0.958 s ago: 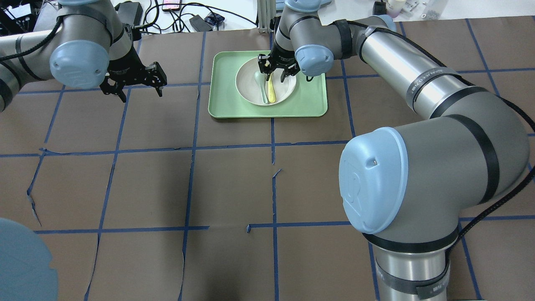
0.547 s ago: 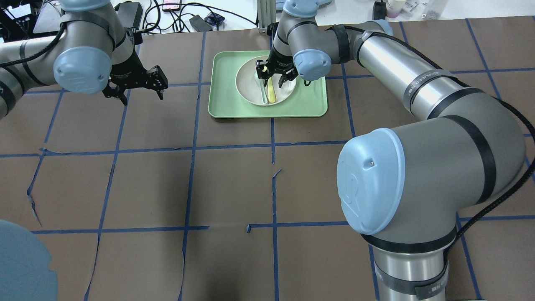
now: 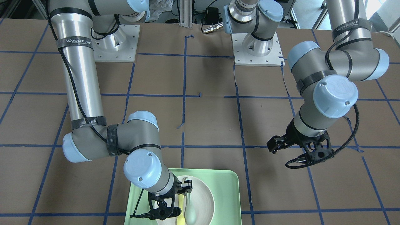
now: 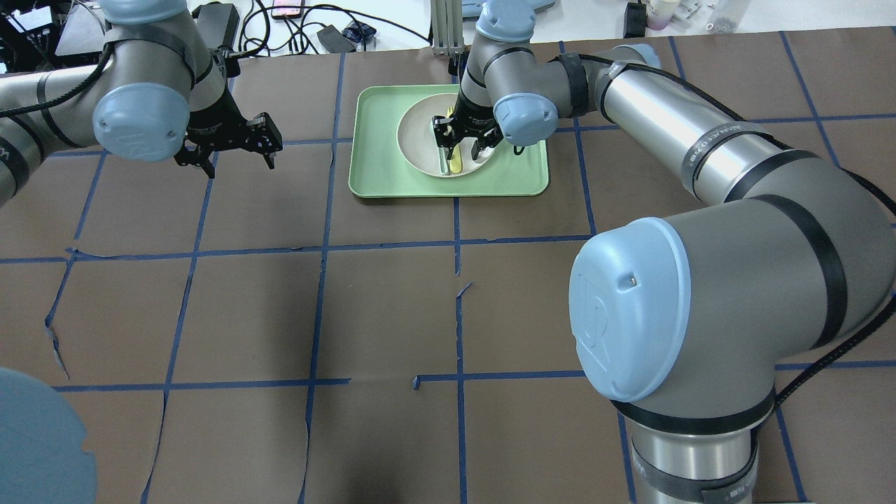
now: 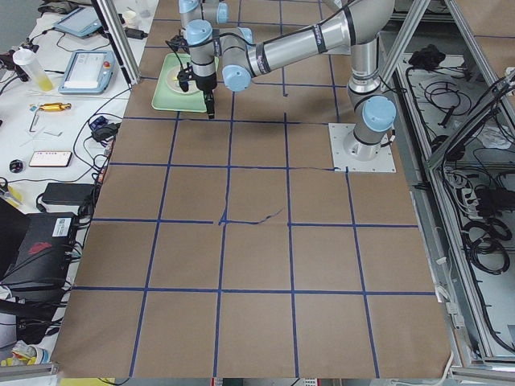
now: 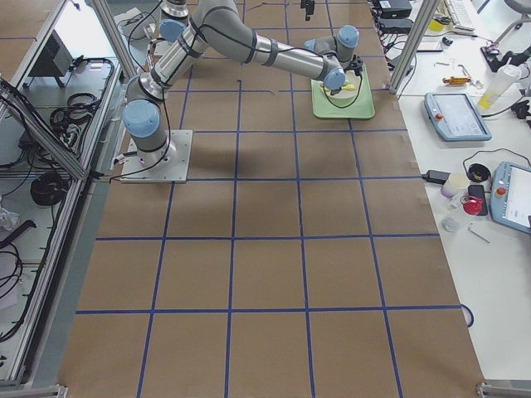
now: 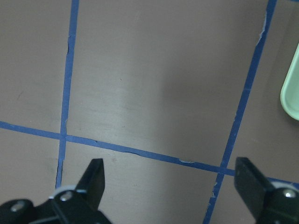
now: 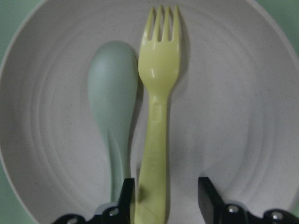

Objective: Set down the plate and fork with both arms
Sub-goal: 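Lower the right gripper and grasp the yellow fork on the plate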

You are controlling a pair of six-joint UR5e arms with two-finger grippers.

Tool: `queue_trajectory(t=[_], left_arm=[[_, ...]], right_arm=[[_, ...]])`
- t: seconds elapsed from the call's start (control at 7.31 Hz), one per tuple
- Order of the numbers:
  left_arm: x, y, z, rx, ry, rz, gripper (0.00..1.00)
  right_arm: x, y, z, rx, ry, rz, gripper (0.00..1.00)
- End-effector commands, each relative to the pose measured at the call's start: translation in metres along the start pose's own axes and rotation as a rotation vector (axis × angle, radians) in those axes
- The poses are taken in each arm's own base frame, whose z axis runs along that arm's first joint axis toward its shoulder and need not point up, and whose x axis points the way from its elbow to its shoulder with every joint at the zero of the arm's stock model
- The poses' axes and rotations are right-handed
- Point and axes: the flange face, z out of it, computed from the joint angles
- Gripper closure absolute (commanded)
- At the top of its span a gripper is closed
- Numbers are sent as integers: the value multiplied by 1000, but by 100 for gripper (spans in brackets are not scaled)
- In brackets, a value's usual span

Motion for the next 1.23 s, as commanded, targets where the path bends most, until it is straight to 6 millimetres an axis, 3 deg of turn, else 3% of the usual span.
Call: queue_trajectory(t=[0.0, 0.55, 1.09], left_arm=[[0, 0, 1, -1, 0, 0, 0], [-1, 1, -4, 7, -1, -2, 0], [0, 3, -1, 1, 0, 2, 0]], right_arm=[[-2, 2, 0, -3, -1, -1, 43], [-5, -9, -9, 36, -2, -18, 45], [1, -12, -2, 57, 30, -19, 45]])
